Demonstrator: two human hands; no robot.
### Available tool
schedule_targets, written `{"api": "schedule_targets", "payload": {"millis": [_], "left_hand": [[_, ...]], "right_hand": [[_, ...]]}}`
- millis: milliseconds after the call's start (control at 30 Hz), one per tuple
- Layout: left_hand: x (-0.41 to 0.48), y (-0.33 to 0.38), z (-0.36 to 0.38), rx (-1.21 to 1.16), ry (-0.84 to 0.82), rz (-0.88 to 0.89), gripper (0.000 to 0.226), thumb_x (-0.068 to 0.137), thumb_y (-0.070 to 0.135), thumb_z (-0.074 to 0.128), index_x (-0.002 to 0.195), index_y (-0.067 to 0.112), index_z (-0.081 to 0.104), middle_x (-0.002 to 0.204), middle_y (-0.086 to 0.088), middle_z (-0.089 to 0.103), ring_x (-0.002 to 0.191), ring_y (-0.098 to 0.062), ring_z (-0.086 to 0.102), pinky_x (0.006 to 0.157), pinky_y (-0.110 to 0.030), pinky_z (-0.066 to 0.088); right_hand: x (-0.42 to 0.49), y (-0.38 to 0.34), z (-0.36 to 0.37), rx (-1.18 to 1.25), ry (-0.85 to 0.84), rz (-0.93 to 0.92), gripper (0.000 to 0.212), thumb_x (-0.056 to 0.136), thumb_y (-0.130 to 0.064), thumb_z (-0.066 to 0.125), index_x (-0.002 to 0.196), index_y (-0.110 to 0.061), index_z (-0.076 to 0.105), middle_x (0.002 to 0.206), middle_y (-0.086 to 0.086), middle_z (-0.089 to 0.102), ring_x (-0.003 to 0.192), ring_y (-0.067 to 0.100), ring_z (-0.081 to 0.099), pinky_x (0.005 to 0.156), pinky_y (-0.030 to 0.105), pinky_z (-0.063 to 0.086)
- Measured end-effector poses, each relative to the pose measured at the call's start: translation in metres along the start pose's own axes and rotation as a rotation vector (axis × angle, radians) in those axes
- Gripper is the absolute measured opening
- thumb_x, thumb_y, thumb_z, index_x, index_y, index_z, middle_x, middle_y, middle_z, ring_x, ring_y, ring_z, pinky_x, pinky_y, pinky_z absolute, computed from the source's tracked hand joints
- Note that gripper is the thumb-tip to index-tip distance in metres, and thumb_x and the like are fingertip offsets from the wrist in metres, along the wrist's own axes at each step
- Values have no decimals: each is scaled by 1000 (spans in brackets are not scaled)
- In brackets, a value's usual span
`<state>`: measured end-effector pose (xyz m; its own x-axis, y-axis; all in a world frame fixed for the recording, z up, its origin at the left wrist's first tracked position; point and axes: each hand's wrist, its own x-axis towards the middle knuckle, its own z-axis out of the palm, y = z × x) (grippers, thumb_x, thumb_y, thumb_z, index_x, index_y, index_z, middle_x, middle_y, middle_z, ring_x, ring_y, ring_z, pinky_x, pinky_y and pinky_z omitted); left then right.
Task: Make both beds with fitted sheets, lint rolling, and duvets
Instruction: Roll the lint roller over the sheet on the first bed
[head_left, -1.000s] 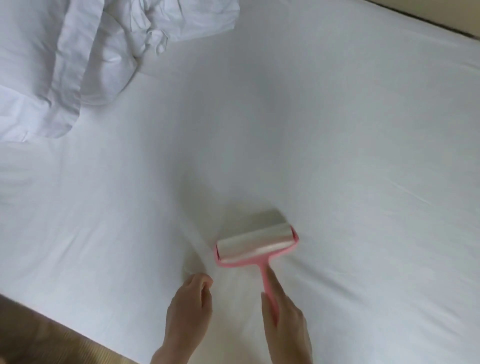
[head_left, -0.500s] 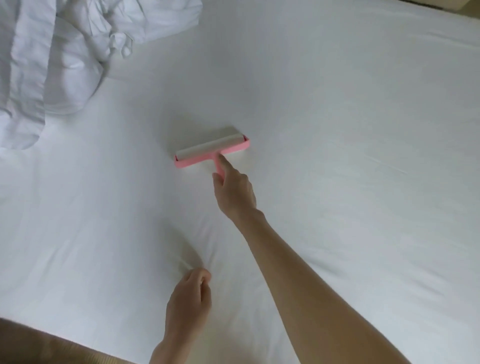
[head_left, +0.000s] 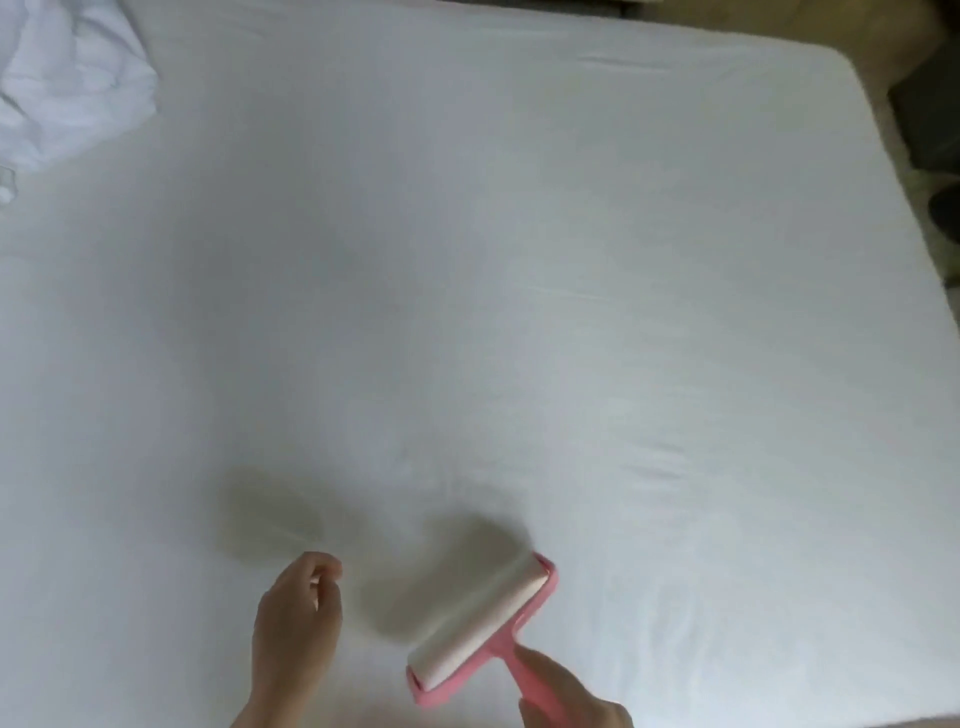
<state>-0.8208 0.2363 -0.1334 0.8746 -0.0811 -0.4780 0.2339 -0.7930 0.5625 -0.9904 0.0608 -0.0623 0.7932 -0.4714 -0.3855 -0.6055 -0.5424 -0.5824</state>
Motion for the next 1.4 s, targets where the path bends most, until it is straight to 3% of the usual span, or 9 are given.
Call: {"api": "schedule_targets", "payload": {"millis": [67, 400, 633, 700, 833, 900, 1000, 1200, 1400], "left_hand": [[-4, 25, 19, 18, -48, 63, 37, 83, -6, 52, 72, 30, 55, 80, 7, 64, 78, -21, 62, 70, -30, 40], [-29, 109, 123, 97, -222, 307, 30, 87, -1, 49, 80, 27, 57, 88, 14, 63, 85, -15, 60, 69, -28, 43], [-58, 132, 166, 136, -280, 309, 35, 85, -3, 52, 73, 30, 55, 84, 12, 64, 82, -17, 61, 69, -32, 46], [-65, 137, 173, 137, -293, 302, 36, 85, -3, 52, 70, 30, 54, 82, 11, 65, 81, -18, 62, 69, -34, 48], [-75, 147, 185, 151, -298, 279, 34, 85, -2, 54, 72, 29, 56, 82, 9, 65, 82, -20, 63, 71, -35, 49], [-80, 153, 192, 165, -298, 278, 33, 85, -2, 54, 72, 29, 56, 83, 7, 66, 82, -21, 63, 72, -35, 49], [-89, 163, 204, 175, -303, 302, 36, 83, -4, 52, 73, 30, 55, 85, 7, 66, 83, -21, 62, 74, -35, 49], [-100, 176, 227, 185, -305, 369, 33, 85, -3, 51, 76, 28, 56, 87, 12, 65, 82, -15, 60, 67, -28, 41], [-110, 174, 237, 201, -312, 351, 37, 83, -5, 53, 73, 30, 56, 84, 10, 65, 82, -19, 61, 68, -30, 42]], "right_hand": [[-1, 14, -27, 90, 169, 41, 59, 80, -16, 54, 120, -59, 51, 49, -36, 44, 39, -8, 45, 48, -3, 28], [175, 114, -133, 371, 436, 293, 39, 95, -16, 49, 133, -22, 51, 58, -8, 45, 49, 10, 38, 49, 21, 33], [59, 152, -88, 319, 385, 222, 61, 95, -16, 47, 139, -55, 31, 114, -31, 59, 63, 3, 55, 64, 17, 43], [5, 162, -73, 305, 352, 291, 74, 92, -14, 53, 131, -70, 24, 107, -39, 60, 68, 6, 64, 66, 12, 47], [-45, 183, -66, 333, 518, 14, 31, 100, -20, 42, 126, -7, 51, 130, -19, 58, 81, 8, 64, 82, 8, 48], [-54, 180, -84, 314, 584, 76, 23, 98, -26, 46, 116, -20, 59, 105, -30, 65, 56, -11, 51, 58, -2, 40], [-12, 175, -130, 464, 557, 288, 45, 88, -15, 60, 106, -57, 60, 61, -17, 60, 45, 0, 38, 47, 16, 35], [139, 218, -201, 455, 547, 341, 36, 93, -16, 52, 129, -22, 54, 61, -16, 47, 54, 9, 43, 57, 25, 33], [102, 240, -184, 402, 528, 351, 37, 96, -19, 48, 133, -24, 51, 59, -19, 41, 50, 5, 38, 55, 23, 33]]}}
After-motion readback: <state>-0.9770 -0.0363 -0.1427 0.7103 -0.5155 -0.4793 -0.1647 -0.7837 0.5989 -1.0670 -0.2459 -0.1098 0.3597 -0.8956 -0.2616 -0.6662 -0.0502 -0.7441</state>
